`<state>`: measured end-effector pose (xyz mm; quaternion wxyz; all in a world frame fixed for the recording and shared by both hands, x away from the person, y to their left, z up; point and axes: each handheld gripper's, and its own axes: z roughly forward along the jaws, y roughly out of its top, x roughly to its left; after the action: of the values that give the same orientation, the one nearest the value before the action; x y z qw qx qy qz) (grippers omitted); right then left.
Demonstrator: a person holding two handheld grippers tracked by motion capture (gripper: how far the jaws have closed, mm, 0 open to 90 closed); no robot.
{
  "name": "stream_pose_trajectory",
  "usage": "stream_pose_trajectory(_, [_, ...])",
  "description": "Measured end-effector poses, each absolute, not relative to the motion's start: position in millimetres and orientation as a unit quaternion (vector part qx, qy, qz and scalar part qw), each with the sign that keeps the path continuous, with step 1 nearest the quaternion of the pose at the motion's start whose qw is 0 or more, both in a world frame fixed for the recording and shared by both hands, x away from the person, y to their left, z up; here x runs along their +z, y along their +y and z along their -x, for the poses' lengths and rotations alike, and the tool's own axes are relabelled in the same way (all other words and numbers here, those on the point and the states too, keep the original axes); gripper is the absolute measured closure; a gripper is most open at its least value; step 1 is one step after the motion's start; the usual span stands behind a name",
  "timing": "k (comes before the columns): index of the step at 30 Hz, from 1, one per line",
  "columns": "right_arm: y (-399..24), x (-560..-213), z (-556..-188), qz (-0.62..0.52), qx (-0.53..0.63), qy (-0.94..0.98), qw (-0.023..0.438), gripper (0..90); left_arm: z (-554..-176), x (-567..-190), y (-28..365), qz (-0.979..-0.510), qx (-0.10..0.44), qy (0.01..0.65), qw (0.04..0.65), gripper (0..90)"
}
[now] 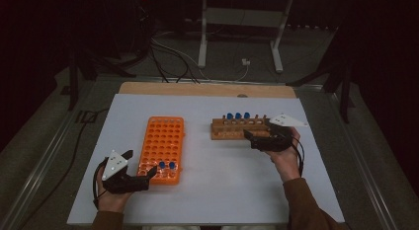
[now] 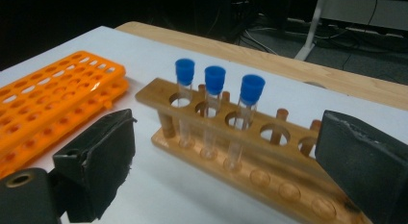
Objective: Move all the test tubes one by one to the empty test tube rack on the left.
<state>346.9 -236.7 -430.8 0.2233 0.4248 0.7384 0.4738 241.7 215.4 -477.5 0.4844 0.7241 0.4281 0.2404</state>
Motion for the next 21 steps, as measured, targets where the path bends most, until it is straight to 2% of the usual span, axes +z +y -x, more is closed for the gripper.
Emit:
stream_pose_trajectory(6, [-232, -433, -365, -0.43, 0.477, 0.734, 0.221, 7.6, -243, -478, 215, -0.721, 0.242, 0.431, 0.485, 0.8])
stream_pose_trajectory(16, [-229, -446, -388, -0.447, 0.459, 0.736, 0.22, 16.5, -243, -479, 214, -0.723, 0.24, 0.433, 0.482, 0.7])
stream_pose_trajectory(19, [-228, -451, -393, -0.452, 0.451, 0.736, 0.223, 24.9, -243, -480, 214, -0.723, 0.24, 0.433, 0.482, 0.7])
stream_pose_trajectory(21, [-228, -455, -395, -0.455, 0.448, 0.736, 0.224, 35.9, -244, -480, 214, -0.722, 0.24, 0.435, 0.482, 0.7])
